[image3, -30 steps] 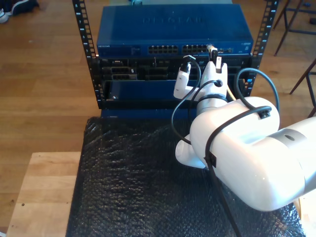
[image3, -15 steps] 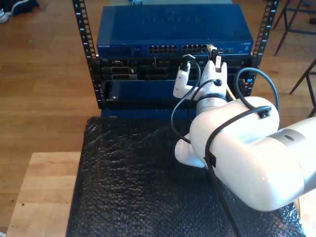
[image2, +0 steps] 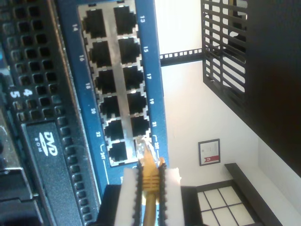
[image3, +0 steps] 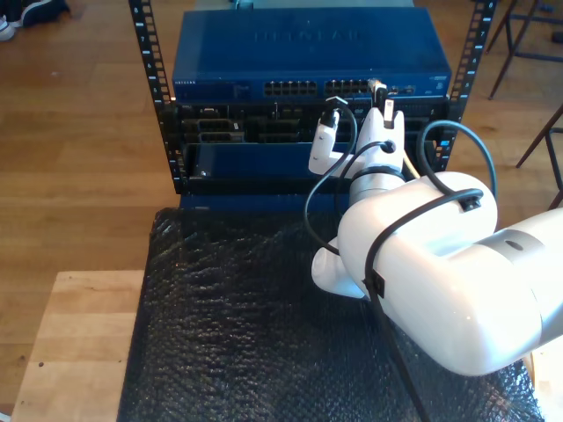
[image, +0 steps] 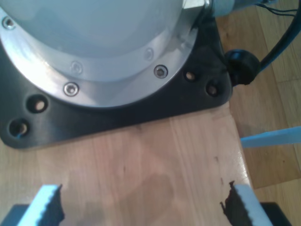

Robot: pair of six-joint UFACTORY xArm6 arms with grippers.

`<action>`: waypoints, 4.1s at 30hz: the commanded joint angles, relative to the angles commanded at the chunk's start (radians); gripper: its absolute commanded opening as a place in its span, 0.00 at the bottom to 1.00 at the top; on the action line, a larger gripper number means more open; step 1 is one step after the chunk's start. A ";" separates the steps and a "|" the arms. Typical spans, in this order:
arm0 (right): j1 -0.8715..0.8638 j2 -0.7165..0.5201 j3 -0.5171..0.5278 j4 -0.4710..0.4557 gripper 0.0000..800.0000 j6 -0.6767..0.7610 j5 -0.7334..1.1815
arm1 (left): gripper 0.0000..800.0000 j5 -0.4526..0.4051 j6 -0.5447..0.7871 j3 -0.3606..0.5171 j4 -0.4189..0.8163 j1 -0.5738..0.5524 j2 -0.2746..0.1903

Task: Grab the cable and plug it in

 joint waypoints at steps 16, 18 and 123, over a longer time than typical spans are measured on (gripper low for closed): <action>-0.002 0.009 0.000 0.000 0.00 0.000 0.012 | 1.00 0.000 0.000 0.000 0.000 0.002 0.000; -0.002 0.011 0.000 0.000 0.00 0.000 0.012 | 1.00 0.000 0.000 0.000 0.000 0.000 0.000; -0.015 0.002 -0.011 -0.044 0.08 0.006 0.046 | 1.00 0.000 0.000 0.000 0.000 0.002 0.000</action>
